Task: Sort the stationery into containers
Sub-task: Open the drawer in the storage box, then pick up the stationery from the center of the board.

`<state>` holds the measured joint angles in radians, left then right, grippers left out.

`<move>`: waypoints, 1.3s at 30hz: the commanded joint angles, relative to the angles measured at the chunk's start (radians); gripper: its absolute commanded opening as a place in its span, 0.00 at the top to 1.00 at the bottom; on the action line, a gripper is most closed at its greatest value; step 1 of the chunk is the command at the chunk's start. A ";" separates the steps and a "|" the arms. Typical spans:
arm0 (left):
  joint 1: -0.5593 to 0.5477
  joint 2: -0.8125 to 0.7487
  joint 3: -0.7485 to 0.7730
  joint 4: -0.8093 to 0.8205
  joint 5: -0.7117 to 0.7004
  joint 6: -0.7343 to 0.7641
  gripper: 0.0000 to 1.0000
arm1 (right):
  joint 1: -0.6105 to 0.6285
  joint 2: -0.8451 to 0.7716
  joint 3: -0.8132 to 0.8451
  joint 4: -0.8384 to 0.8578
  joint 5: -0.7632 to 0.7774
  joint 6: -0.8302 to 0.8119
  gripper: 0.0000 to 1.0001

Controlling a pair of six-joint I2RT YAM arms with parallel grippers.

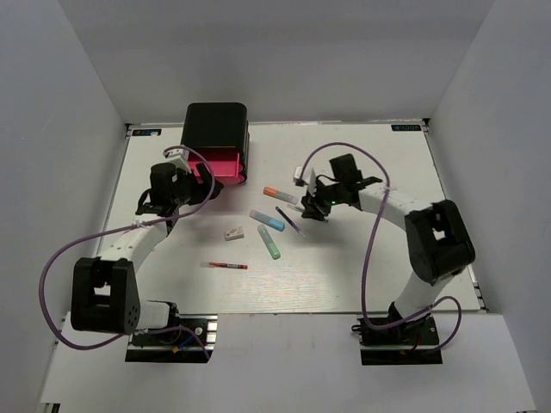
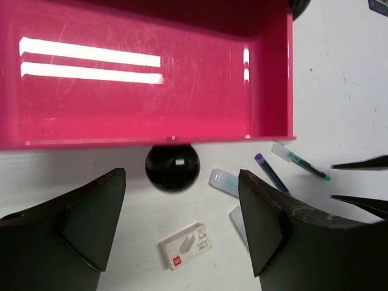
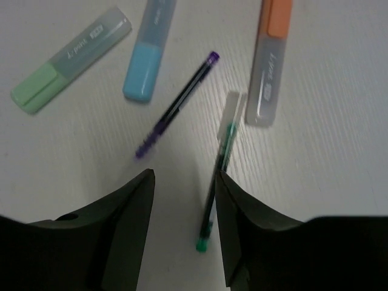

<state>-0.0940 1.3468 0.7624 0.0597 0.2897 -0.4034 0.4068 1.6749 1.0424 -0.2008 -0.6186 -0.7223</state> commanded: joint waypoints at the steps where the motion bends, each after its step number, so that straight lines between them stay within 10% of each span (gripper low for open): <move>1: -0.001 -0.104 -0.040 -0.011 0.020 0.014 0.15 | 0.095 0.066 0.099 0.099 0.040 0.063 0.50; 30: -0.003 -0.534 -0.253 -0.265 -0.029 -0.107 0.13 | 0.328 0.402 0.343 0.118 0.250 0.126 0.34; 33: -0.003 -0.543 -0.273 -0.265 -0.020 -0.135 0.13 | 0.329 0.405 0.332 0.110 0.257 0.121 0.39; 39: -0.003 -0.554 -0.293 -0.256 -0.001 -0.156 0.13 | 0.322 0.349 0.346 0.069 0.227 0.087 0.87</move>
<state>-0.0937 0.8230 0.4789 -0.2024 0.2726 -0.5426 0.7326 2.0754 1.3777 -0.1013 -0.3771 -0.6170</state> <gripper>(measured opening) 0.871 0.229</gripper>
